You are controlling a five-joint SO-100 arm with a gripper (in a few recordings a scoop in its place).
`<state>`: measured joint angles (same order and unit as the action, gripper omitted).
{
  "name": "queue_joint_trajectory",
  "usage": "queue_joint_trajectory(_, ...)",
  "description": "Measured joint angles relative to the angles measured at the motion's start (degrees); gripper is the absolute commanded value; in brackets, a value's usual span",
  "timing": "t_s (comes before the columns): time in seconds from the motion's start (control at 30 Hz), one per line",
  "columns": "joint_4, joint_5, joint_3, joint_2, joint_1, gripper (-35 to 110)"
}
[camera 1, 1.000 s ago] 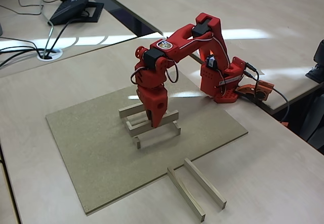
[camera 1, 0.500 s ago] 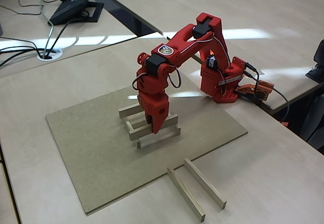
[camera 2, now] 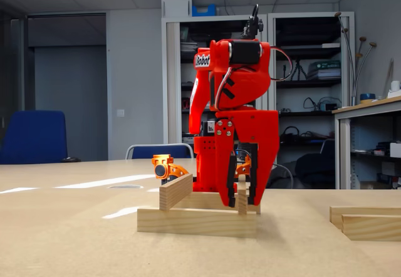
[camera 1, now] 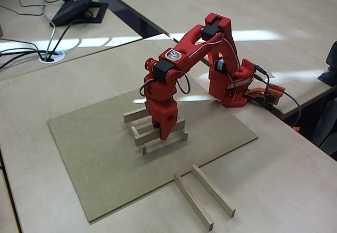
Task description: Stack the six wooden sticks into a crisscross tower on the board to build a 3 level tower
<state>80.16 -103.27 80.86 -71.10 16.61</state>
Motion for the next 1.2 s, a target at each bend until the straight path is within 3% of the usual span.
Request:
queue_joint_trajectory(0.43, -1.0, -0.4, 1.1, -0.1, 0.0, 8)
queue_joint_trajectory(1.2, -6.2, 4.9, 5.1, -2.9, 1.0, 31)
